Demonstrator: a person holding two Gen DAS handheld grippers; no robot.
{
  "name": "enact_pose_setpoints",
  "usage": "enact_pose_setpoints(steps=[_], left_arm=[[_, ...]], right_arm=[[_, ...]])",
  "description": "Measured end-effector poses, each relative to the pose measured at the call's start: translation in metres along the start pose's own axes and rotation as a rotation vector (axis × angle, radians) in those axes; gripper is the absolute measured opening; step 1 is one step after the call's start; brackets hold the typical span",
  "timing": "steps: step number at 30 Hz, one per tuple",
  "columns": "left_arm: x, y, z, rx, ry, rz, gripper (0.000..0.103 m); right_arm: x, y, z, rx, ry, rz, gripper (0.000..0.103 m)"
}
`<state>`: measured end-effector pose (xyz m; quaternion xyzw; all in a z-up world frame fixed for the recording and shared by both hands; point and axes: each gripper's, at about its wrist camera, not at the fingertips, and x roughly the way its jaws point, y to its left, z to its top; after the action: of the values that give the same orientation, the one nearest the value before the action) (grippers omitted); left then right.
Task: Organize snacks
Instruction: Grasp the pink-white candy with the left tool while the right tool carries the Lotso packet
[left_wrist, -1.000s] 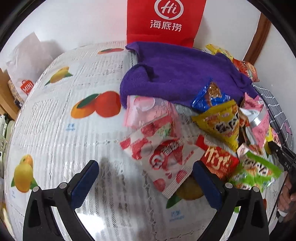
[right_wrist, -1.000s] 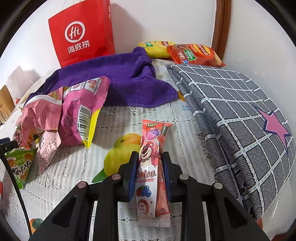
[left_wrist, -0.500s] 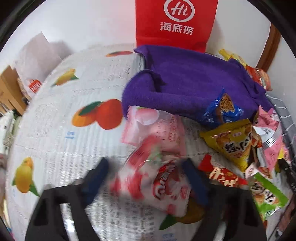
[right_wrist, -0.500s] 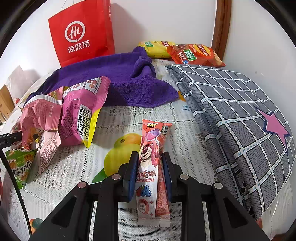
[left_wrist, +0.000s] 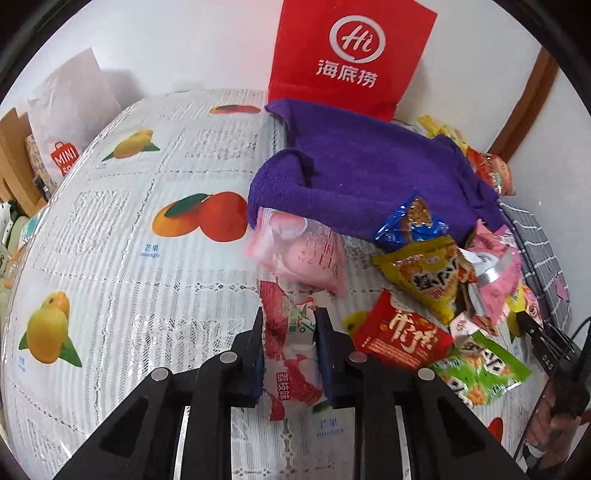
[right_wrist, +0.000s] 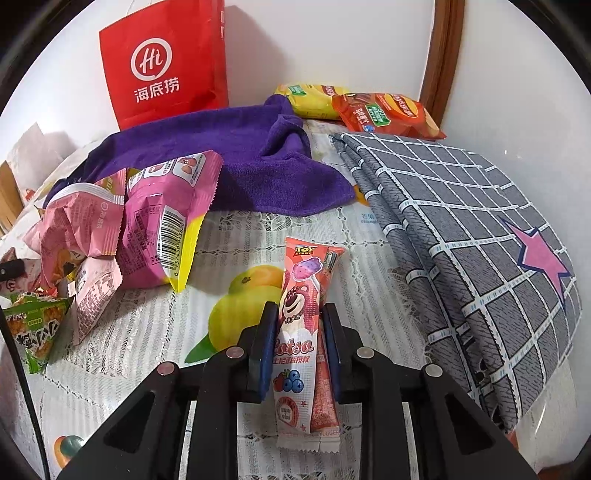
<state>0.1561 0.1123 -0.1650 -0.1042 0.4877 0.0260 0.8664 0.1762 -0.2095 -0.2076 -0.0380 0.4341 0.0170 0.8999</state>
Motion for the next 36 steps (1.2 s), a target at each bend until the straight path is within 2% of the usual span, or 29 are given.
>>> enact_pose_setpoints(steps=[9, 20, 32, 36], left_arm=[[-0.028, 0.004, 0.007, 0.011, -0.045, -0.056, 0.022], [-0.057, 0.0, 0.04, 0.04, -0.102, -0.067, 0.022], [-0.068, -0.026, 0.091, 0.088, -0.157, -0.075, 0.022], [-0.063, -0.035, 0.109, 0.091, -0.164, -0.079, 0.022]], right_arm=[[-0.046, 0.008, 0.01, 0.01, -0.057, 0.003, 0.024], [-0.099, 0.017, 0.057, 0.049, -0.166, 0.023, 0.024], [-0.097, 0.028, 0.126, 0.069, -0.209, 0.078, 0.024], [-0.088, 0.032, 0.15, 0.055, -0.233, 0.059, 0.024]])
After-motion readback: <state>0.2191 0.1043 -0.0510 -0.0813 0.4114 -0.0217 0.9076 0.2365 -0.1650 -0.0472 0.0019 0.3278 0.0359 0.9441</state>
